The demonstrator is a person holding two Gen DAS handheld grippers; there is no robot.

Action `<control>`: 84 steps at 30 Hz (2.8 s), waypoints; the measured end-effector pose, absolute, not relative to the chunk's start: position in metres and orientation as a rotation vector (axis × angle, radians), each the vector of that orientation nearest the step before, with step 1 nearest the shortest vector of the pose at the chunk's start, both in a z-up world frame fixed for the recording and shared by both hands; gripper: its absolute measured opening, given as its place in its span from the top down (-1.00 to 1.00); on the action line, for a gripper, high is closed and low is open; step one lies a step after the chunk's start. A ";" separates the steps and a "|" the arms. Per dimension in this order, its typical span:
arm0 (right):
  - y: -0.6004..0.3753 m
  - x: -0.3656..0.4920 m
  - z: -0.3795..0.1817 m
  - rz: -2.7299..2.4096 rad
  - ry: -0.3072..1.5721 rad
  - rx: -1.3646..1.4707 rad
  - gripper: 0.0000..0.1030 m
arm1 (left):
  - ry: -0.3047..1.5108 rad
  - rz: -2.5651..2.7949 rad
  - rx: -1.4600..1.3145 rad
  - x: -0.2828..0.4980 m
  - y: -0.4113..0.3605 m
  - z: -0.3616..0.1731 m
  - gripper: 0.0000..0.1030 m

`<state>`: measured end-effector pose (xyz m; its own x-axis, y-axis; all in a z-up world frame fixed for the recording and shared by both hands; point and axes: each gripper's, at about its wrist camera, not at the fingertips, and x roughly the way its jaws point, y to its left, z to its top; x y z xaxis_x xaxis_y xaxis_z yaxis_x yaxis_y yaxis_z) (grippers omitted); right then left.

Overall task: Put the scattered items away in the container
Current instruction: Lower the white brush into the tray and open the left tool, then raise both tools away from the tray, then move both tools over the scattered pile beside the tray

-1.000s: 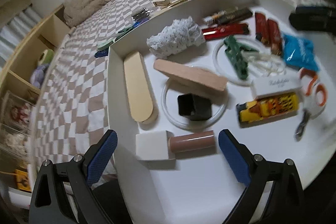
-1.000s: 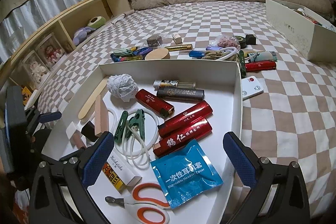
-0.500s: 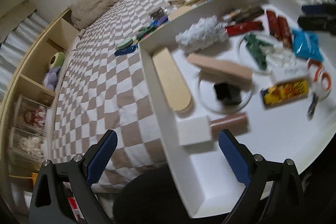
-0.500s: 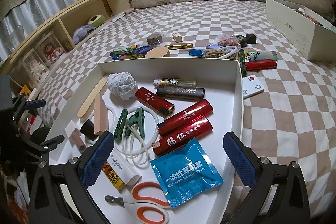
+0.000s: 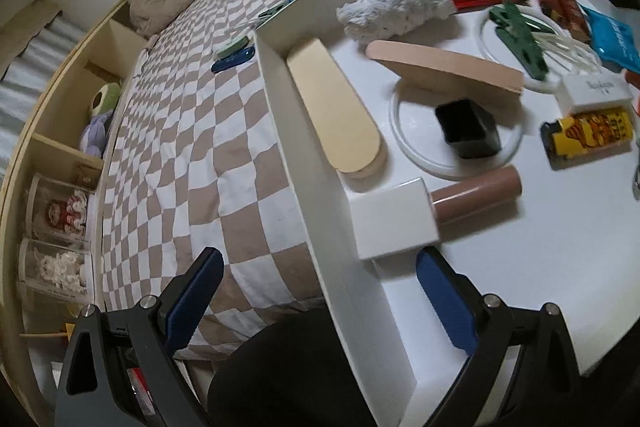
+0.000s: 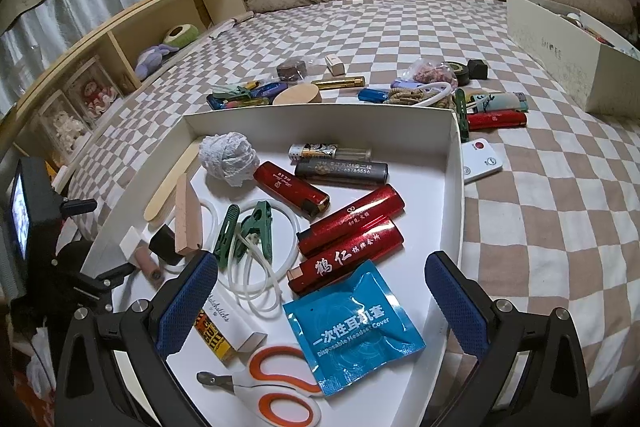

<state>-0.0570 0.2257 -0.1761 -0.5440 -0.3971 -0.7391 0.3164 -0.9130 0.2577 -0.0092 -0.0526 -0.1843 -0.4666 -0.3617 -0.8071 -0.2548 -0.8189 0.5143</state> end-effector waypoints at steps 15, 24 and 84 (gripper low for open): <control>0.223 -0.057 -0.177 -2.449 -0.117 1.207 -1.00 | -0.715 -2.521 1.598 -0.020 -0.062 -0.175 -0.91; 0.221 -0.053 -0.168 -2.480 -0.083 1.179 -1.00 | -0.512 -2.684 1.541 -0.014 -0.051 -0.150 -0.91; 0.247 -0.083 -0.105 -2.771 -0.023 0.952 -1.00 | -0.024 -3.051 1.136 -0.071 -0.071 -0.081 -1.00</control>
<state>-0.0829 0.2471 -0.1048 -0.7689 -0.2035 -0.6061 0.1934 -0.9776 0.0830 -0.0712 -0.0713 -0.0811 -0.7510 0.1017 -0.6524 -0.1118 -0.9934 -0.0261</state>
